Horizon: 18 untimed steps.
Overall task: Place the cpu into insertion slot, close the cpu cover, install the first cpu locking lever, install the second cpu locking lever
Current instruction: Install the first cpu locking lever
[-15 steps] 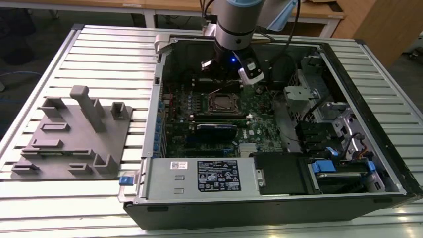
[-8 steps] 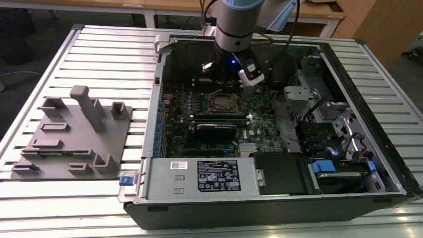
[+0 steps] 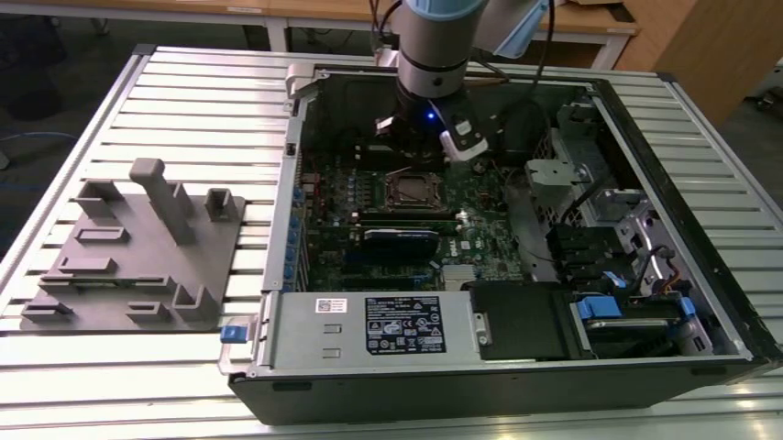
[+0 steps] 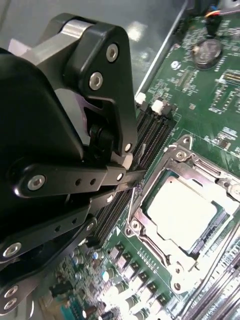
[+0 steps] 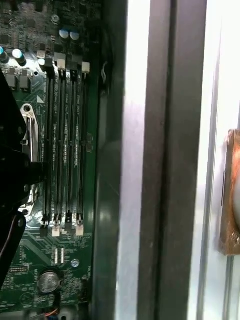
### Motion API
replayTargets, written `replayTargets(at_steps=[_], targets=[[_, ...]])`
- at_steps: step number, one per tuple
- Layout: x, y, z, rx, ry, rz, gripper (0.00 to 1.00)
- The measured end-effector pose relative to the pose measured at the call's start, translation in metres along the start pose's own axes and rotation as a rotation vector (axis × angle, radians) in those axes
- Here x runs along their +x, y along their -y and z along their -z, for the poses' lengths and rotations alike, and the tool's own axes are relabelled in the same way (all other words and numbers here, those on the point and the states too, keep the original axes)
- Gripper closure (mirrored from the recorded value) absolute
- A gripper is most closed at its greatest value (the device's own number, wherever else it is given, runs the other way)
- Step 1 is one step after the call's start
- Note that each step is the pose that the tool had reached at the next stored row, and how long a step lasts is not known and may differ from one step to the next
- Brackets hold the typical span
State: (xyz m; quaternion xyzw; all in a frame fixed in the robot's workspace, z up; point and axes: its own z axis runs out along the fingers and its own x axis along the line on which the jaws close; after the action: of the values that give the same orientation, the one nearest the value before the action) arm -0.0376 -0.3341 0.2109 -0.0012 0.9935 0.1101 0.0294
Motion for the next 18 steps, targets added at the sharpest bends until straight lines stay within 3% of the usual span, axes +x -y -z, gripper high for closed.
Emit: replayTargets(at_steps=[8,12,15,18], targets=[[0.0001,-0.0010,-0.0015,0.0064,0.0217,-0.097,0.90],[0.0031,-0.0028,-0.0025,0.0075,0.0291,-0.113,0.90],[0.0065,-0.0035,-0.0039,0.0067,0.0457,-0.111,0.90],[0.0089,-0.0036,-0.0051,0.0049,0.0736,-0.105,0.90]])
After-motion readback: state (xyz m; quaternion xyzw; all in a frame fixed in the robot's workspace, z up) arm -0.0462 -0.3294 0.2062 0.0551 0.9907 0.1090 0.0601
